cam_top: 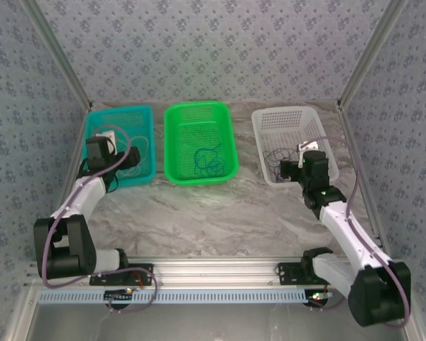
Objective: Untangle the cables
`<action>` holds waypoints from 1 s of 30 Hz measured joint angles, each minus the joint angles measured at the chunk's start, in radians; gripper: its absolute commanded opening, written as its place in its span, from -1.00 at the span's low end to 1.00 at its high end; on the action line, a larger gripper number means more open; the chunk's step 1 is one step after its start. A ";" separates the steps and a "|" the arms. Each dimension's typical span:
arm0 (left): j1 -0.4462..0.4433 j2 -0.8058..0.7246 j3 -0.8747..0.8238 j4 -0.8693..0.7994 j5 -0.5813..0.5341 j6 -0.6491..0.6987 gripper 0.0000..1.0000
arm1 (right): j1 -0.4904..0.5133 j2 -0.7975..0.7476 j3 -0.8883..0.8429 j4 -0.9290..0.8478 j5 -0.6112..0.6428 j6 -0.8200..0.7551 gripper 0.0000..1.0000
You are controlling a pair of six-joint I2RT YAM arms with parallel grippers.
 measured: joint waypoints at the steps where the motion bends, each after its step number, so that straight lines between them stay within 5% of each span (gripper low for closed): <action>1: 0.000 0.000 -0.018 0.029 0.000 0.009 0.99 | -0.021 0.016 -0.025 0.047 -0.021 -0.008 1.00; 12: -0.006 0.048 -0.188 0.356 0.002 0.081 0.99 | -0.103 0.191 -0.184 0.466 -0.157 -0.042 1.00; 30: -0.029 0.174 -0.311 0.768 0.006 0.104 0.99 | -0.156 0.357 -0.235 0.828 -0.212 -0.042 1.00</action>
